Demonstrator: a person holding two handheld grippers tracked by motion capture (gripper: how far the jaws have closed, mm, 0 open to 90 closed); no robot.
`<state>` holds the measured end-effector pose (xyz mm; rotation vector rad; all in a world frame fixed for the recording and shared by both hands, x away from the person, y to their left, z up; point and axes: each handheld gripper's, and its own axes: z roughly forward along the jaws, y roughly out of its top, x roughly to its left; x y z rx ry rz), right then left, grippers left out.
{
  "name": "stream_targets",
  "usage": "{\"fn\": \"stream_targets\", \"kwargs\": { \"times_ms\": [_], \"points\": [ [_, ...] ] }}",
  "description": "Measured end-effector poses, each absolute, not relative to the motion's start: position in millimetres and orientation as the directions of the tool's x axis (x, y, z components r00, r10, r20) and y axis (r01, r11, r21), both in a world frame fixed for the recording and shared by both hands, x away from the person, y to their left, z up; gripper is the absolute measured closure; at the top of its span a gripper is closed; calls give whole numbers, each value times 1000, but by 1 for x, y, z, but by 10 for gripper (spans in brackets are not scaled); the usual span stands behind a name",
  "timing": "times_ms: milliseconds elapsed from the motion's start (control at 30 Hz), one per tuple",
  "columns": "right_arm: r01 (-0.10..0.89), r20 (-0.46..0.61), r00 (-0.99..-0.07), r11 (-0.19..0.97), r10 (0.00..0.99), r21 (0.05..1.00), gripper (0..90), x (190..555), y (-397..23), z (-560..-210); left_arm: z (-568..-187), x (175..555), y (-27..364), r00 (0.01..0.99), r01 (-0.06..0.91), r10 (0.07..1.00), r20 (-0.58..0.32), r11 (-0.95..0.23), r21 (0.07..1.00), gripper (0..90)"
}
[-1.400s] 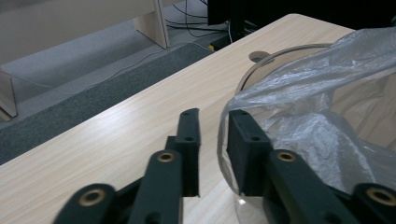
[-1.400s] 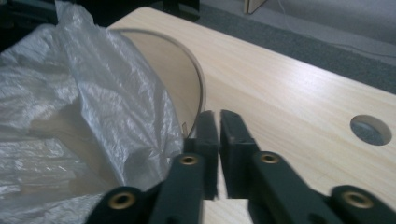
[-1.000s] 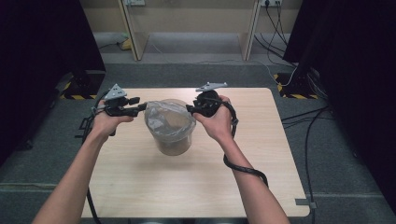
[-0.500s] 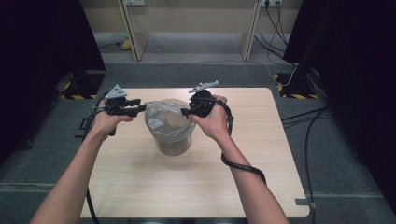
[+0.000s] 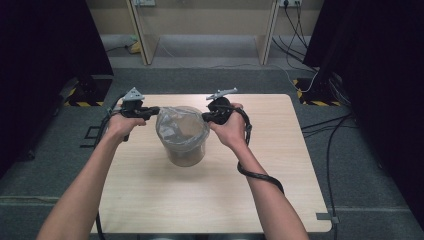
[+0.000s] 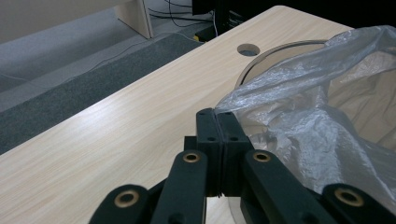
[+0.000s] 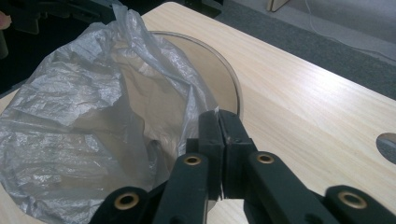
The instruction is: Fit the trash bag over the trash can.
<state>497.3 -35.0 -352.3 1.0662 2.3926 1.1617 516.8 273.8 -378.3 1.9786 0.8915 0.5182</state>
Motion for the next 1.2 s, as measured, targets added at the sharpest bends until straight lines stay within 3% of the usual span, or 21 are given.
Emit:
{"fn": "stream_targets", "kwargs": {
  "times_ms": [933, 1200],
  "points": [
    [523, 64, -652, 387, 755, 759, 900, 505, -44, -374, -383, 529, 255, 646, 347, 756, 101, -409, 844, 877],
    [499, 54, -643, 365, 764, 786, 765, 502, -49, -359, -383, 530, 253, 643, 343, 758, 110, -413, 843, 884]
  ]
}}
